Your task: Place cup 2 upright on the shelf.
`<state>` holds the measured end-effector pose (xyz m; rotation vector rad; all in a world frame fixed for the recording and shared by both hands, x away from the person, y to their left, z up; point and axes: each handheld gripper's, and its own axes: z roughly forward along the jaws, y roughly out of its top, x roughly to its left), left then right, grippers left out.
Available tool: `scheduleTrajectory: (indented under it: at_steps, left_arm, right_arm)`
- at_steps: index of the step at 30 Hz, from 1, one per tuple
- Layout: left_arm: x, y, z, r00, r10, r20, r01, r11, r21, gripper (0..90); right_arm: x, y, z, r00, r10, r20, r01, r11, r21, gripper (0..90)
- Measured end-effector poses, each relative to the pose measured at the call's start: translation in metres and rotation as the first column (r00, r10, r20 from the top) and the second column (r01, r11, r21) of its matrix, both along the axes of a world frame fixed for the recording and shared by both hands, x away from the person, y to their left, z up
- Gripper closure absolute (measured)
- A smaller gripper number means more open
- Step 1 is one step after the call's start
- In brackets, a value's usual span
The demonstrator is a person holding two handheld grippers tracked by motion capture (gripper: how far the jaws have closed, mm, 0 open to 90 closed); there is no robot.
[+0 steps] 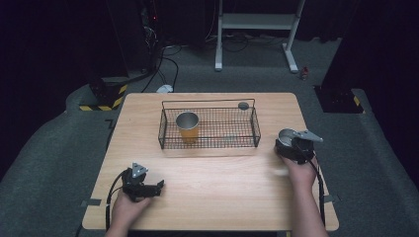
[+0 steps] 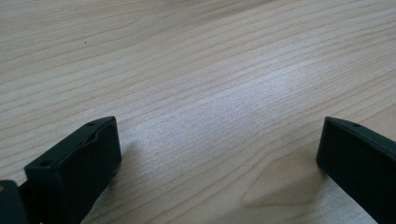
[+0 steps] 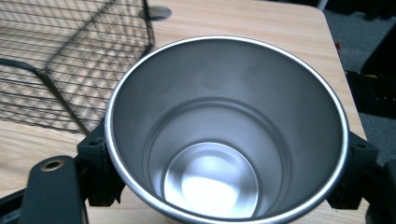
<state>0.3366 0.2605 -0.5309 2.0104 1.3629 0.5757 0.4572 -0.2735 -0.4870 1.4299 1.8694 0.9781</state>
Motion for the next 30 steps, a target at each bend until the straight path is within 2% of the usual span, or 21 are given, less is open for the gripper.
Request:
scheduleTrajectory:
  at_steps: [3,10,18,30]
  left_arm:
    - [0.000,0.000,0.000,1.0000,0.000,0.000,0.000,1.0000,0.000,0.2]
    - [0.000,0.000,0.000,1.0000,-0.001,-0.001,0.001,1.0000,0.005,0.2]
    - [0.000,0.000,0.000,1.0000,-0.002,-0.001,0.002,1.0000,0.006,0.2]
    - [0.001,-0.001,0.000,1.0000,0.004,-0.002,-0.004,1.0000,0.002,0.2]
  right_arm:
    - [-0.005,0.004,0.005,0.9996,0.021,0.021,-0.021,1.000,0.003,18.4]
    - [-0.015,0.011,0.014,0.9982,0.047,0.038,-0.048,0.999,0.010,18.4]
    - [-0.028,0.019,0.029,0.9945,0.072,0.075,-0.076,0.996,0.048,18.4]
    - [-0.042,0.027,0.051,0.9888,0.094,0.115,-0.102,0.993,0.061,18.5]
